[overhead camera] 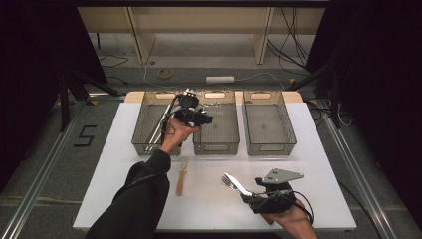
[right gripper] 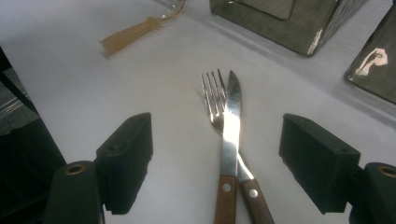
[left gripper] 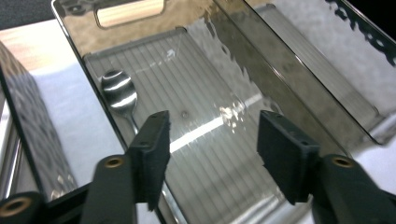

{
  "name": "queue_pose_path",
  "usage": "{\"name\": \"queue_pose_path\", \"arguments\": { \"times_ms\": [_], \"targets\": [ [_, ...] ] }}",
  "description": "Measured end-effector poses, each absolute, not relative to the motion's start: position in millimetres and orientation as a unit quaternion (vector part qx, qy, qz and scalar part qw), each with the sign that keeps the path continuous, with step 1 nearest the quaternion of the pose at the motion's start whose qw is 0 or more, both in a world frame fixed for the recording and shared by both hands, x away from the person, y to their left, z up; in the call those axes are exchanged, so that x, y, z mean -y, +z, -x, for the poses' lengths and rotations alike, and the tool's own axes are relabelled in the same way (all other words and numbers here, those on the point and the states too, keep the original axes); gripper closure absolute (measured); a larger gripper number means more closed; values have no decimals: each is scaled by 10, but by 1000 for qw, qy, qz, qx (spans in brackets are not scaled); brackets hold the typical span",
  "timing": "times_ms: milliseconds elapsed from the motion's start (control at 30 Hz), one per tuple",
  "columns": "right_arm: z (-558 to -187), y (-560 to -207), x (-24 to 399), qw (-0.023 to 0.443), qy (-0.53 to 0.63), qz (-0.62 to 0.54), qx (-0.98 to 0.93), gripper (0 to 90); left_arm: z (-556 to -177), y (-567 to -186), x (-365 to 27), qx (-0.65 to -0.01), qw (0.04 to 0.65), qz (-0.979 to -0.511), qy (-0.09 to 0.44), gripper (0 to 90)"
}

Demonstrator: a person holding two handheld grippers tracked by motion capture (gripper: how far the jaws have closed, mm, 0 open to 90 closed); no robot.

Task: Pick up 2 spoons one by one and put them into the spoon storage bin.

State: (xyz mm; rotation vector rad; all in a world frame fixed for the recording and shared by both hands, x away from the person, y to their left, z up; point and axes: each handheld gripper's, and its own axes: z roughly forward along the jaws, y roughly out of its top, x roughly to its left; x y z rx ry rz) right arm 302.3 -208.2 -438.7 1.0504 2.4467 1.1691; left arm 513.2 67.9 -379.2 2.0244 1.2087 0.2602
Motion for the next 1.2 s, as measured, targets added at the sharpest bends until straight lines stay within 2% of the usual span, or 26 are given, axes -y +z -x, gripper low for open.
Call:
{"name": "queue_pose_path", "arguments": {
  "times_ms": [133,400,667,1200],
  "targets": [
    [-3018,-4385,2080,116,399,-359,-836,270,-4970,-3779,-751,-459,358,-807,97,339],
    [-3018,-4387,2070,116,399,-359,-836,270,-4608,-3808,-938,-450,358,-813,94,278],
    [-3013,-4386,2064,116,397,-358,-837,270,-4364,-3922,-998,-452,322,-823,122,253],
    [-3000,-4386,2054,119,396,-356,-838,270,-3905,-4117,-995,-469,289,-824,135,229]
  ]
}}
